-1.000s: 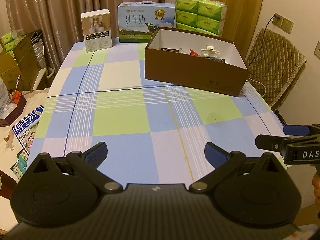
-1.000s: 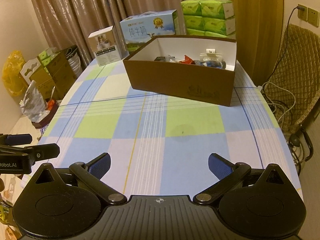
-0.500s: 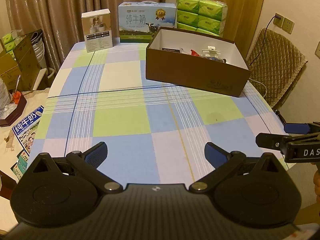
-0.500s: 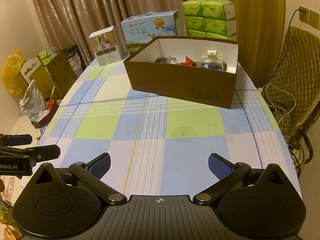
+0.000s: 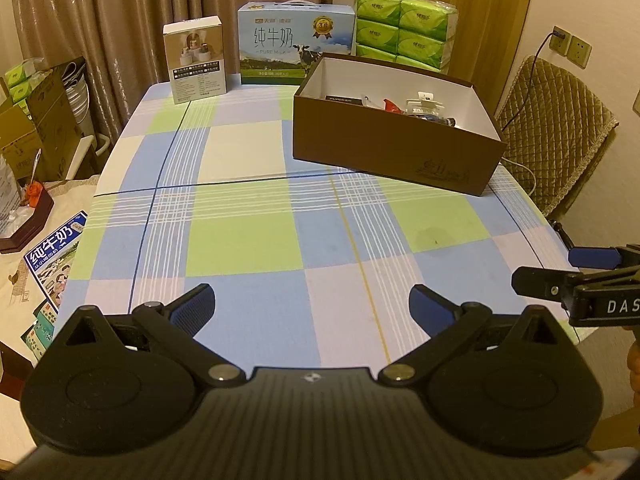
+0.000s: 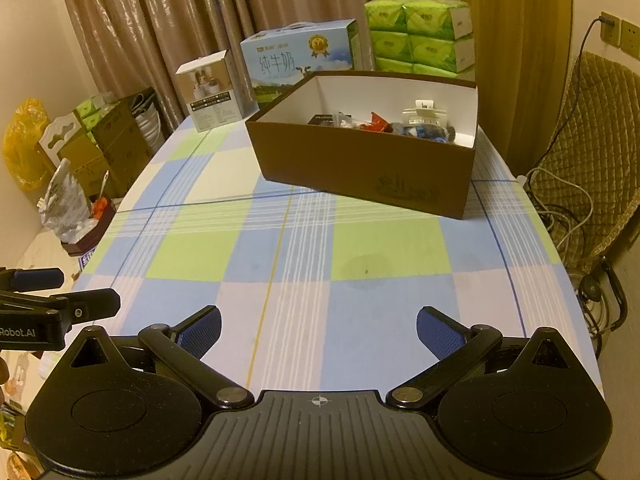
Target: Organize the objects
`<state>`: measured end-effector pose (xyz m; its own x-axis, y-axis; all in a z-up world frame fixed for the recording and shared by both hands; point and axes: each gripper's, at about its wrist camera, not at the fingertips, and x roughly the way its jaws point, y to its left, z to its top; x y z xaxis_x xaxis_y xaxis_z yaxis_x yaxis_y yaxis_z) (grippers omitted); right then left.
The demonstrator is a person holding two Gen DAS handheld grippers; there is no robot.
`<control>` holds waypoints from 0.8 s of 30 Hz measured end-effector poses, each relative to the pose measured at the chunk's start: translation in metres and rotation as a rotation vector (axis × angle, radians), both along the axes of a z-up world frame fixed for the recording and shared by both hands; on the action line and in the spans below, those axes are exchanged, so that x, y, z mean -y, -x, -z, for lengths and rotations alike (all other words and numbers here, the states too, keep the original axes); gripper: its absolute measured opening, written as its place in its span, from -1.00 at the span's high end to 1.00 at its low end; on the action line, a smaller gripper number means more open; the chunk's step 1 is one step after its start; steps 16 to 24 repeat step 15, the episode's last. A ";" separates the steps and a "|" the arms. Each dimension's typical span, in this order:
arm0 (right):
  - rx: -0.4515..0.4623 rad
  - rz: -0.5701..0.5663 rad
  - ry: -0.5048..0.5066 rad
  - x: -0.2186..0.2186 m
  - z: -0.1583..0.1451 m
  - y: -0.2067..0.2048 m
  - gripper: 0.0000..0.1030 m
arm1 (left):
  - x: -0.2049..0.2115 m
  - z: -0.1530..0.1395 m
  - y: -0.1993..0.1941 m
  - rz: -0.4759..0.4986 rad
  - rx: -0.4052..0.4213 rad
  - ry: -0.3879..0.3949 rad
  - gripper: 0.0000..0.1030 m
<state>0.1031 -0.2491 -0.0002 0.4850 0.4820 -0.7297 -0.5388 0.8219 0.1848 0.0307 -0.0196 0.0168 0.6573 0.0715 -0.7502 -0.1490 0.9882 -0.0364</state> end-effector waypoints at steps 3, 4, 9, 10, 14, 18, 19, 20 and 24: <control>0.000 0.000 0.001 0.000 0.000 -0.001 -0.96 | 0.000 0.000 0.000 0.000 0.002 -0.001 -0.98; 0.000 0.001 0.000 0.000 0.000 -0.001 -0.96 | 0.001 0.000 -0.001 0.001 0.005 -0.006 -0.98; -0.001 0.004 0.002 0.001 0.001 -0.004 -0.96 | 0.003 0.000 -0.005 0.011 0.012 -0.022 -0.98; -0.002 0.005 0.002 0.001 0.001 -0.004 -0.96 | 0.004 0.000 -0.005 0.011 0.012 -0.024 -0.98; -0.005 0.008 0.002 0.002 0.002 -0.004 -0.96 | 0.005 0.001 -0.008 0.005 0.011 -0.029 -0.98; -0.005 0.009 0.002 0.002 0.002 -0.004 -0.96 | 0.005 0.001 -0.009 0.006 0.012 -0.028 -0.98; -0.005 0.009 0.002 0.002 0.002 -0.004 -0.96 | 0.005 0.001 -0.009 0.006 0.012 -0.028 -0.98; -0.005 0.009 0.002 0.002 0.002 -0.004 -0.96 | 0.005 0.001 -0.009 0.006 0.012 -0.028 -0.98; -0.005 0.009 0.002 0.002 0.002 -0.004 -0.96 | 0.005 0.001 -0.009 0.006 0.012 -0.028 -0.98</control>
